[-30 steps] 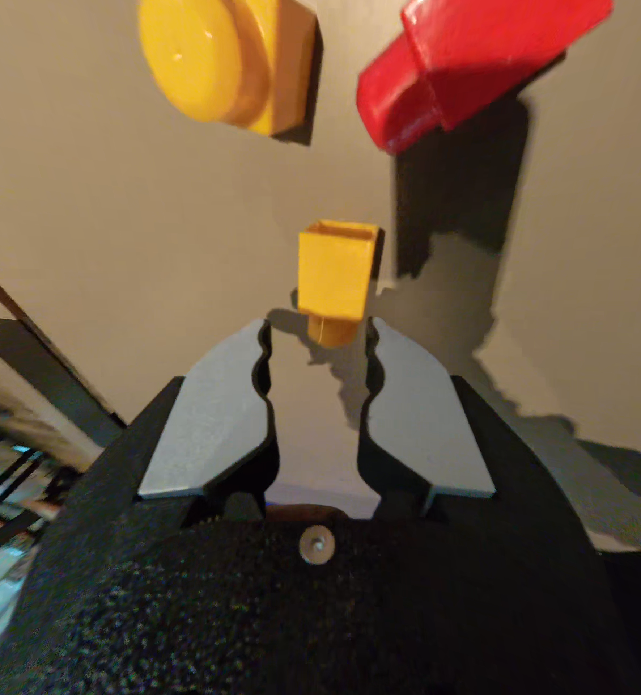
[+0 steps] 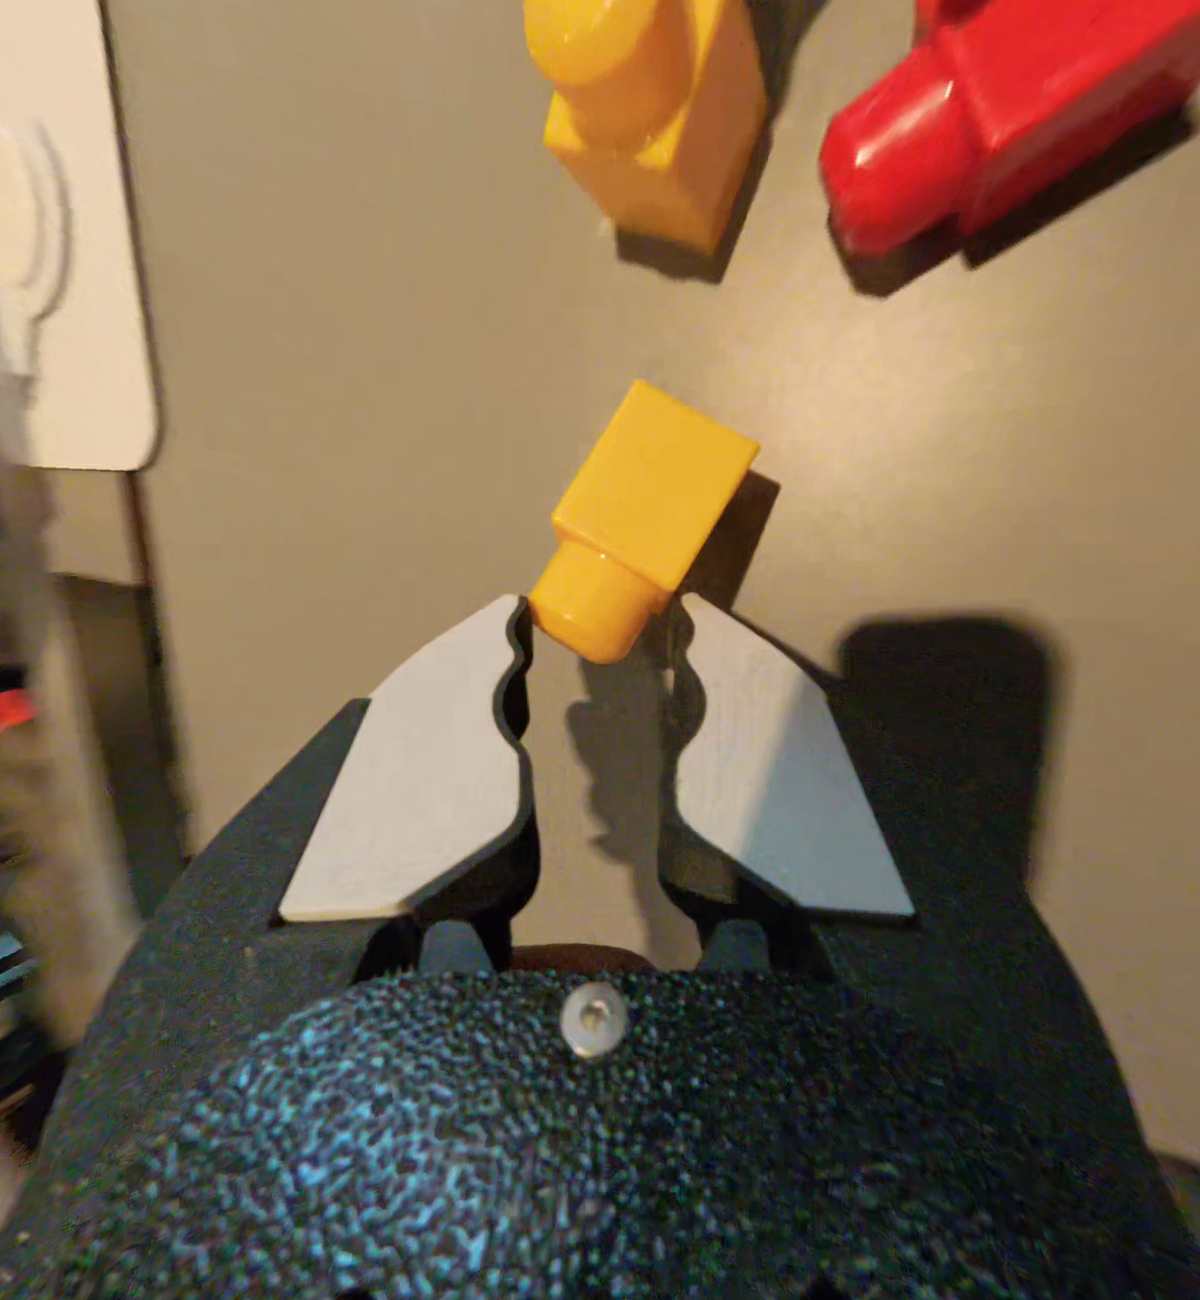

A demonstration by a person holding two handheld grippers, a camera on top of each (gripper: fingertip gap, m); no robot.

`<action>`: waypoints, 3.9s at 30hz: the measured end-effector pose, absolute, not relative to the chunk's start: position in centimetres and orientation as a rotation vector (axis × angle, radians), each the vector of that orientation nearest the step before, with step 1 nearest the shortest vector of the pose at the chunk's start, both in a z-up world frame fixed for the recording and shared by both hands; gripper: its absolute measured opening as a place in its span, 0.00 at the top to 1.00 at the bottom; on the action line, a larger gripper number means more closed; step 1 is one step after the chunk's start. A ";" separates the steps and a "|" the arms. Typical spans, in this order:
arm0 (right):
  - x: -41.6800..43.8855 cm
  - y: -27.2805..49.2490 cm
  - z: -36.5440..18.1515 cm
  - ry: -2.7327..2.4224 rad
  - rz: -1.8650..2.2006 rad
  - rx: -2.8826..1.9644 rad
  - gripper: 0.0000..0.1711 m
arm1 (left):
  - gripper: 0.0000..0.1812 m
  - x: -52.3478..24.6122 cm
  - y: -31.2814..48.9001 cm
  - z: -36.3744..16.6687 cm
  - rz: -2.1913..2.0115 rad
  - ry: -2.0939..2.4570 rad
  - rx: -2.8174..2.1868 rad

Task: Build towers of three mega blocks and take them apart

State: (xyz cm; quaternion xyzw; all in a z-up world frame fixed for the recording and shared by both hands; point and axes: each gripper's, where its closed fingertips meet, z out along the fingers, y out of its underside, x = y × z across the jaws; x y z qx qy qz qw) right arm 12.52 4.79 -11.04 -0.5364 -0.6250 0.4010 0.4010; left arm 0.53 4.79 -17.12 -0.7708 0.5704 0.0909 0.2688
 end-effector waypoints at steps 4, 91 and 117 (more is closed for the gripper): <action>10.1 3.1 -10.5 -1.598 0.863 -1.347 0.78 | 0.80 1.2 5.2 -15.0 0.539 1.608 -1.961; 7.8 6.0 -10.6 -1.562 1.243 -1.375 0.80 | 0.80 7.5 5.6 -17.1 -0.501 1.060 -1.956; 7.2 5.2 -12.6 -1.900 1.018 -1.600 0.80 | 0.83 6.5 4.3 -13.8 -0.632 1.067 -1.767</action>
